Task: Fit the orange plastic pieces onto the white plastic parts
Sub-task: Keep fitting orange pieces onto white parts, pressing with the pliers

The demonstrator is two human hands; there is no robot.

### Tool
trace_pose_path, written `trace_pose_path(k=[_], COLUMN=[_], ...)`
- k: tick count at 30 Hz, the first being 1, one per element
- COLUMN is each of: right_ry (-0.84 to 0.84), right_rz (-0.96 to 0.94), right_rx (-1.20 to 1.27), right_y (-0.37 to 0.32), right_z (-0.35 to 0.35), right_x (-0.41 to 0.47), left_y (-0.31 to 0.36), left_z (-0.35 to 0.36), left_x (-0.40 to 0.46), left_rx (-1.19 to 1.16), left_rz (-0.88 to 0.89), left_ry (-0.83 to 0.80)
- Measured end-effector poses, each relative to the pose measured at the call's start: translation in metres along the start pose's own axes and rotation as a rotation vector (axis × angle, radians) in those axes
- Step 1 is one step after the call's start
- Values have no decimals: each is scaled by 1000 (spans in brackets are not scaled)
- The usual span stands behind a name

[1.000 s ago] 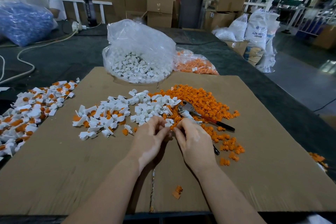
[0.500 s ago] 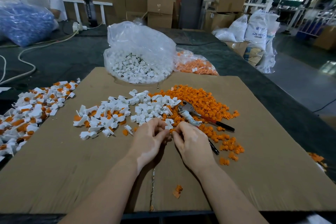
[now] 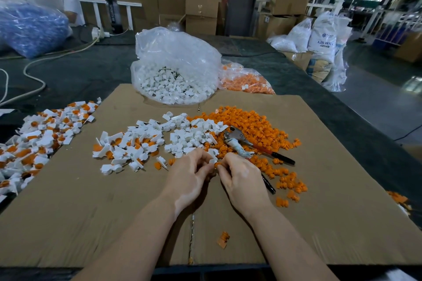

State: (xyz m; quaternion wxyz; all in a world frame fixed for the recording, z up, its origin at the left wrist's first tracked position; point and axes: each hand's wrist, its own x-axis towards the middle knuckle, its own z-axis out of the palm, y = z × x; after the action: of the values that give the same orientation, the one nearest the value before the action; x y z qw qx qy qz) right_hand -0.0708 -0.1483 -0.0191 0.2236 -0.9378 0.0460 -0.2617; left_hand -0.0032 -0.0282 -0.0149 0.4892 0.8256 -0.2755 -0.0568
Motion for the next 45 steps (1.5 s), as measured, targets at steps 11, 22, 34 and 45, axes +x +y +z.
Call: trace_pose_path(k=[11, 22, 34, 45], right_ry=[8, 24, 72, 57], right_rz=[8, -32, -81, -60], right_rx=[27, 48, 46, 66], right_y=[-2, -5, -9, -9], right_z=[1, -1, -4, -4], right_x=[0, 0, 0, -1], left_y=[1, 5, 3, 4], left_z=[-1, -5, -6, -8], left_x=[-1, -1, 0, 0], left_rx=[-219, -349, -436, -493], left_rz=[-80, -126, -145, -146], left_ry=[-36, -56, -65, -76])
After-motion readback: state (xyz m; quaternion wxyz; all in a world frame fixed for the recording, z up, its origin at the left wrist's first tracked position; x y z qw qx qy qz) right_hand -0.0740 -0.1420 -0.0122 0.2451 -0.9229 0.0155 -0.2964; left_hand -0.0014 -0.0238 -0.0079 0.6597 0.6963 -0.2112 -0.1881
